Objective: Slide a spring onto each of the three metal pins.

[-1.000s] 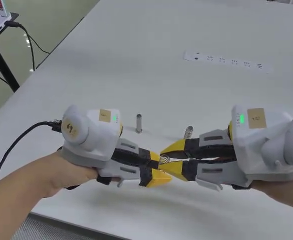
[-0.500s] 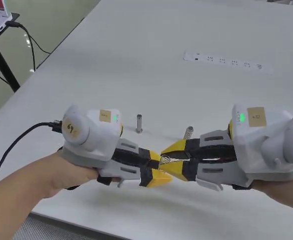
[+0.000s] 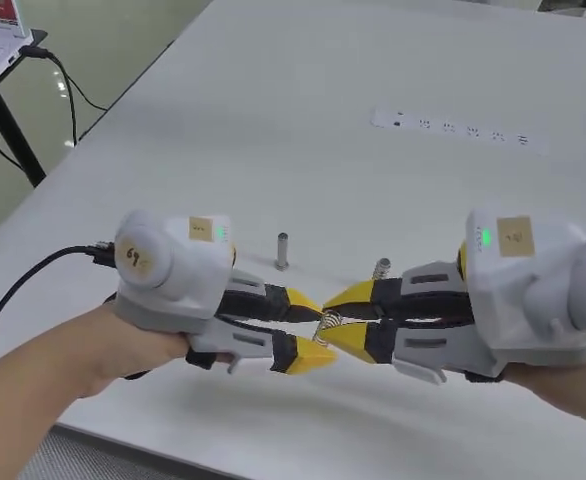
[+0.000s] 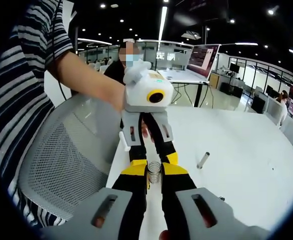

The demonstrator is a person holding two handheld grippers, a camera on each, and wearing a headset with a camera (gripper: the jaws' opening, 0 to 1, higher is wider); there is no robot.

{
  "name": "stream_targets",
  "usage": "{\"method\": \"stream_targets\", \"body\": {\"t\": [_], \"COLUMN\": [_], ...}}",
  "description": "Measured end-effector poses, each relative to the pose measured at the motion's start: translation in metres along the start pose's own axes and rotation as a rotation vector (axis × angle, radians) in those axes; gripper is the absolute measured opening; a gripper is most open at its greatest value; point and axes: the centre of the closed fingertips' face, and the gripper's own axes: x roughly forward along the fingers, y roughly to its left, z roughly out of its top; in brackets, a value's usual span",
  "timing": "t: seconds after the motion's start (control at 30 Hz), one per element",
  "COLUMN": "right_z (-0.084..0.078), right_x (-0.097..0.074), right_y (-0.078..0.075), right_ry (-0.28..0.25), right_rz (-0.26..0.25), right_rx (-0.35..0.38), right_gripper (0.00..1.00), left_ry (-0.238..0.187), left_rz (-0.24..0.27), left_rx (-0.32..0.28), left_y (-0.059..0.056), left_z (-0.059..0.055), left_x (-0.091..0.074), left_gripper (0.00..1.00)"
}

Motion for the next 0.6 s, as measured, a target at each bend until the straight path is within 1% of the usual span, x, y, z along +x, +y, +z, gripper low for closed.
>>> {"method": "stream_targets", "body": {"t": [0.17, 0.23, 0.37, 0.6], "right_z": [0.0021, 0.0026, 0.003, 0.0014], "right_x": [0.0012, 0.001, -0.0002, -0.0025], "right_y": [-0.0008, -0.0012, -0.0031, -0.0066], "right_ry": [-0.002, -0.001, 0.002, 0.008], "right_rz": [-0.002, -0.001, -0.004, -0.015], "right_rx": [-0.009, -0.011, -0.014, -0.02], "right_gripper": [0.07, 0.07, 0.07, 0.07], "left_ry": [-0.007, -0.012, -0.015, -0.011], "left_rz": [0.006, 0.0, -0.005, 0.006], "left_rx": [0.002, -0.01, -0.007, -0.012], "left_y": [0.0011, 0.0004, -0.0007, 0.0016], "left_z": [0.0021, 0.0034, 0.0047, 0.0039], "left_x": [-0.0002, 0.0017, 0.0041, 0.0024], "left_gripper": [0.2, 0.2, 0.21, 0.25]}}
